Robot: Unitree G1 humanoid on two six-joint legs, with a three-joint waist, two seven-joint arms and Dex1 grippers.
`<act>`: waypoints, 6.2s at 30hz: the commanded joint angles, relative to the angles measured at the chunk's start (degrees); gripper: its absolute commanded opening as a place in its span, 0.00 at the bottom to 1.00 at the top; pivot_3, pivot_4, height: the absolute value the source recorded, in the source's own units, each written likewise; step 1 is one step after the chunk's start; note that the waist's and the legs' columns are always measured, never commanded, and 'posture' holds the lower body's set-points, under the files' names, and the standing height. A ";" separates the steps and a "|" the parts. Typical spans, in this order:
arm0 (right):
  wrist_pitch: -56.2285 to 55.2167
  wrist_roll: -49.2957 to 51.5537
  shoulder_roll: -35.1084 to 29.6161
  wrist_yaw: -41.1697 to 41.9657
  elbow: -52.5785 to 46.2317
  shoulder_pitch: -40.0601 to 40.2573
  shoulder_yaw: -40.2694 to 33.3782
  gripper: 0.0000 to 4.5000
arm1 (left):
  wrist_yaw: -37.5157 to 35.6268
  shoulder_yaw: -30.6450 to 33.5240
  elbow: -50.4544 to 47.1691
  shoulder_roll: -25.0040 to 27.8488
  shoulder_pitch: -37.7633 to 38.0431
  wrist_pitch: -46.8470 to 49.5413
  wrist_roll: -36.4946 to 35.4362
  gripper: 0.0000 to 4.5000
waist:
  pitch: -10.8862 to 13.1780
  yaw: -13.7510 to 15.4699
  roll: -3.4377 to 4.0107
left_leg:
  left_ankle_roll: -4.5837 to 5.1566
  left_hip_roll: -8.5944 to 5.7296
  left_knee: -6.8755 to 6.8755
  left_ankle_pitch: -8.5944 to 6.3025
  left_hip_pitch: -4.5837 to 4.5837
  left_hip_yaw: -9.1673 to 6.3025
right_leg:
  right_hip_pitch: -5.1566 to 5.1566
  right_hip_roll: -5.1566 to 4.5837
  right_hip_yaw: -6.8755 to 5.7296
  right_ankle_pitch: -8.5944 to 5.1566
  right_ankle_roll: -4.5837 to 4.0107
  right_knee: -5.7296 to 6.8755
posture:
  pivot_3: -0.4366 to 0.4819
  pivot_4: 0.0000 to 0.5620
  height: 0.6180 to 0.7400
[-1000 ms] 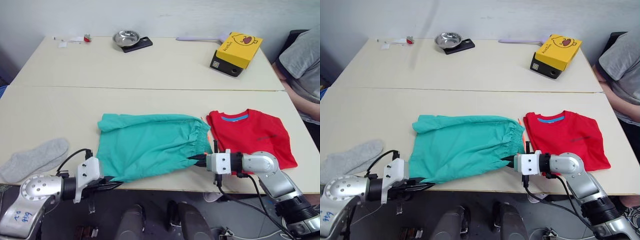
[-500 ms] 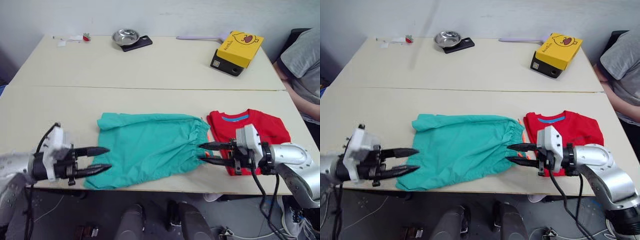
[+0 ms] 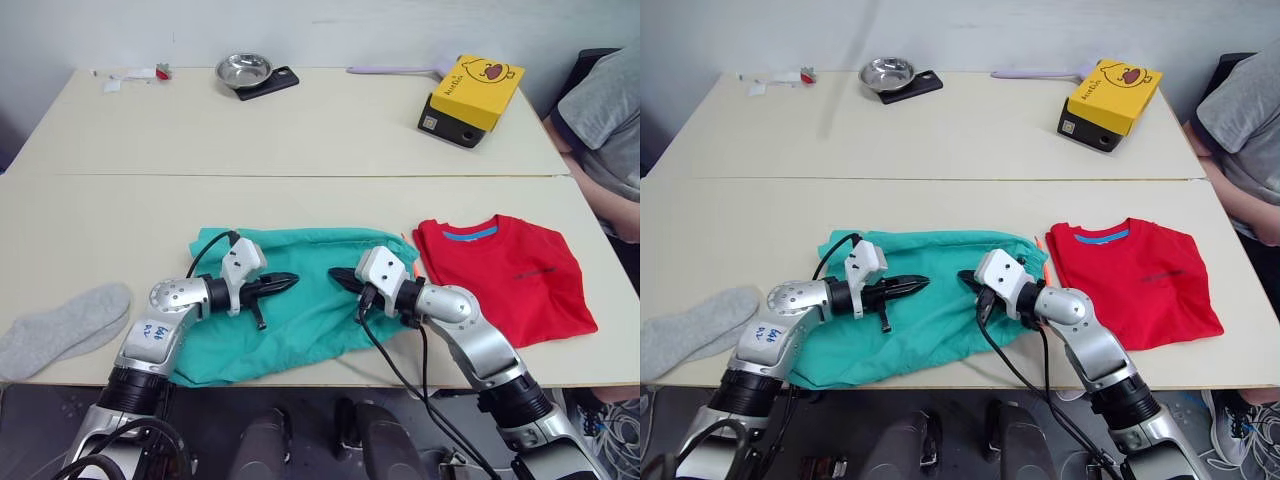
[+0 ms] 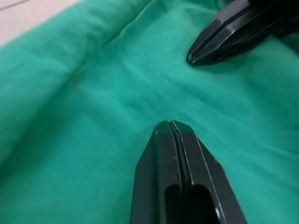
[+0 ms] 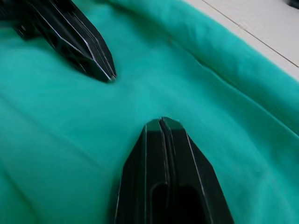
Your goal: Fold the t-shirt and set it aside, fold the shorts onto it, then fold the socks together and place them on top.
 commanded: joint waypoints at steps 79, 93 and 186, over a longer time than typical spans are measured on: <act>29.84 87.62 0.42 -61.05 -21.92 21.29 -17.89 0.99 | -18.58 1.74 16.14 -3.46 -4.46 -20.91 -1.18 0.00 | -0.26 -1.29 -0.24 | 0.74 0.17 -0.09 -0.19 -0.02 0.64 | -0.13 0.40 1.11 0.23 0.93 -0.47 | 0.48 0.27 1.00; 22.65 58.51 5.15 -49.71 -16.31 15.00 -19.32 0.03 | -16.08 2.38 16.58 -3.38 -2.58 -21.63 -0.49 0.00 | -0.44 -1.07 -0.38 | 0.79 0.19 -0.04 -0.14 0.07 0.71 | -0.07 0.35 1.19 0.28 0.92 -0.46 | 0.48 0.27 1.00; 2.71 16.25 4.11 27.01 2.80 -9.33 -1.94 0.01 | -14.38 14.69 -6.16 10.13 8.37 -3.60 -14.53 0.00 | -0.31 -2.64 -0.22 | 0.33 0.09 -0.09 -0.32 0.45 0.87 | -0.27 -0.01 0.91 0.23 0.08 0.38 | 0.48 0.27 1.00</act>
